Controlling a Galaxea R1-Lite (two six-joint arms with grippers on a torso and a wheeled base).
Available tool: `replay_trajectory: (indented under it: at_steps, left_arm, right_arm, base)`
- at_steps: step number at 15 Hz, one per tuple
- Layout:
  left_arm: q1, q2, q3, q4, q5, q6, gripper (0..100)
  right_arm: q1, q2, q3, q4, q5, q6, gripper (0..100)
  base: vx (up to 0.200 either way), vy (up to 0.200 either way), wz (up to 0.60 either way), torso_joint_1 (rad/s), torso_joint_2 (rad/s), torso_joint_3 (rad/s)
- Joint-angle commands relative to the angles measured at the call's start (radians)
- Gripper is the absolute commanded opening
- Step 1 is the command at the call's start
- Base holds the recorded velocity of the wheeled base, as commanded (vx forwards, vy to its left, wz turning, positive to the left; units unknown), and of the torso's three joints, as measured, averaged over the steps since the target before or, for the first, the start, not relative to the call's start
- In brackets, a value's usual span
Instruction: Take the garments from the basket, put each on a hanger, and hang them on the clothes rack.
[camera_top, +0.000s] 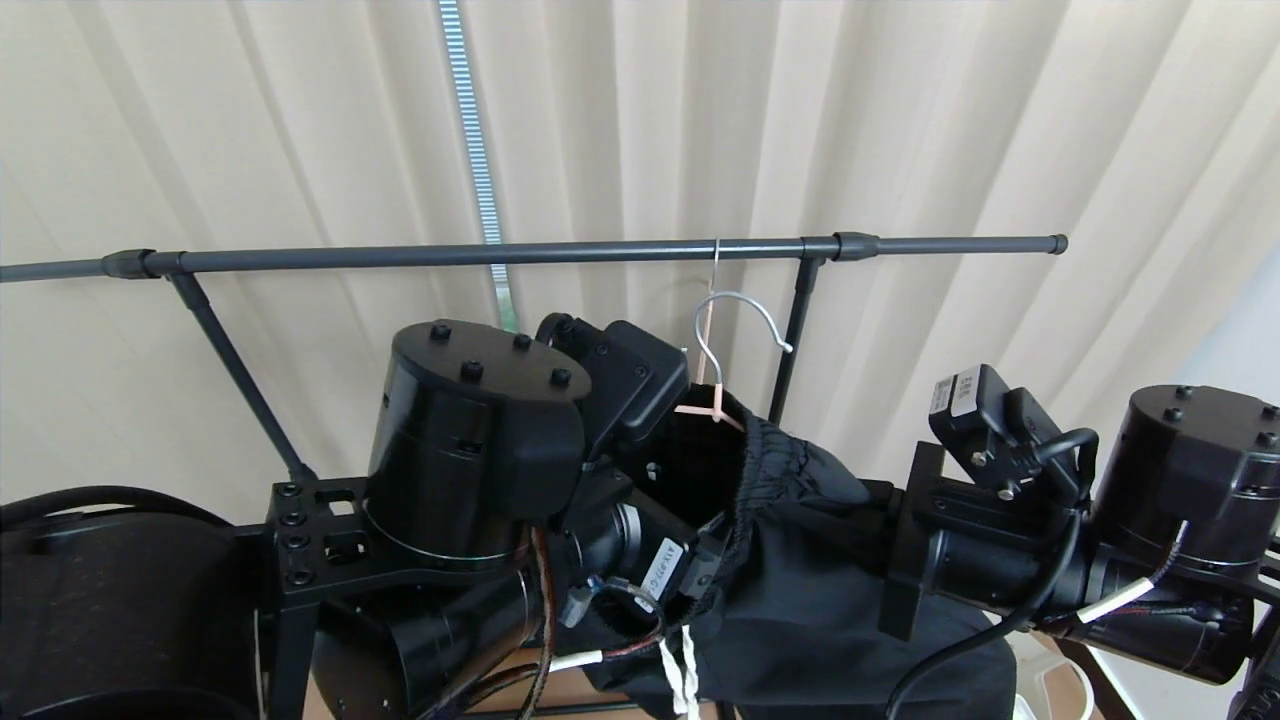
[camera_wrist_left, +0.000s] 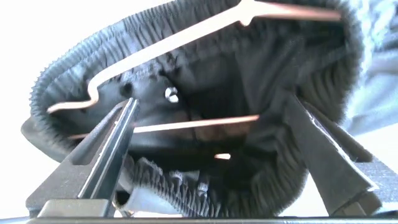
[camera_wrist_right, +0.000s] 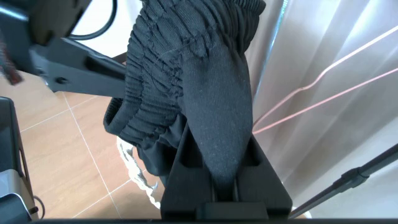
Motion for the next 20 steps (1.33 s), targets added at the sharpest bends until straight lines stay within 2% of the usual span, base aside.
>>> replay_trajectory:
  at_steps: [1,5,7,8,9,13,15,17,19,20]
  left_arm:
    - [-0.002,-0.024,0.006,0.0,-0.002,0.001,100]
    - [0.024,-0.116,0.003,0.008,-0.005,0.034,100]
    - [0.133,-0.167,0.006,0.017,-0.052,0.063,100]
    - [0.207,-0.19,0.004,0.035,-0.127,0.064,100]
    - [0.24,-0.205,0.003,0.047,-0.172,0.066,100]
    - [0.538,-0.299,-0.008,0.279,-0.707,0.222,100]
    - [0.621,-0.291,-0.016,0.345,-0.873,0.304,100]
    - [0.667,-0.262,-0.016,0.382,-1.003,0.394,100]
    - [0.672,-0.23,-0.02,0.396,-1.074,0.454,100]
    - [0.672,-0.216,-0.023,0.396,-1.082,0.472,100]
  right_arm:
    - [-0.003,0.006,-0.001,-0.001,0.001,0.0,0]
    - [-0.043,0.008,0.002,-0.001,0.061,0.003,0]
    - [-0.062,0.005,0.005,-0.001,0.11,0.006,0]
    - [-0.073,0.006,0.011,-0.001,0.133,0.006,0]
    - [-0.075,0.005,0.014,-0.001,0.146,0.006,0]
    - [-0.122,0.003,0.049,-0.043,0.279,0.006,0]
    - [-0.147,0.0,0.069,-0.072,0.363,0.006,0]
    - [-0.173,-0.006,0.085,-0.079,0.448,0.006,0]
    - [-0.196,-0.015,0.095,-0.079,0.52,0.004,0]
    - [-0.199,-0.018,0.097,-0.081,0.535,0.006,0]
  base:
    - [0.0,0.0,0.0,0.0,0.0,0.0]
    - [0.0,0.0,0.0,0.0,0.0,0.0]
    - [0.0,0.0,0.0,0.0,0.0,0.0]
    - [0.0,0.0,0.0,0.0,0.0,0.0]
    - [0.0,0.0,0.0,0.0,0.0,0.0]
    - [0.0,0.0,0.0,0.0,0.0,0.0]
    - [0.0,0.0,0.0,0.0,0.0,0.0]
    - [0.0,0.0,0.0,0.0,0.0,0.0]
    - [0.0,0.0,0.0,0.0,0.0,0.0]
    - [0.0,0.0,0.0,0.0,0.0,0.0]
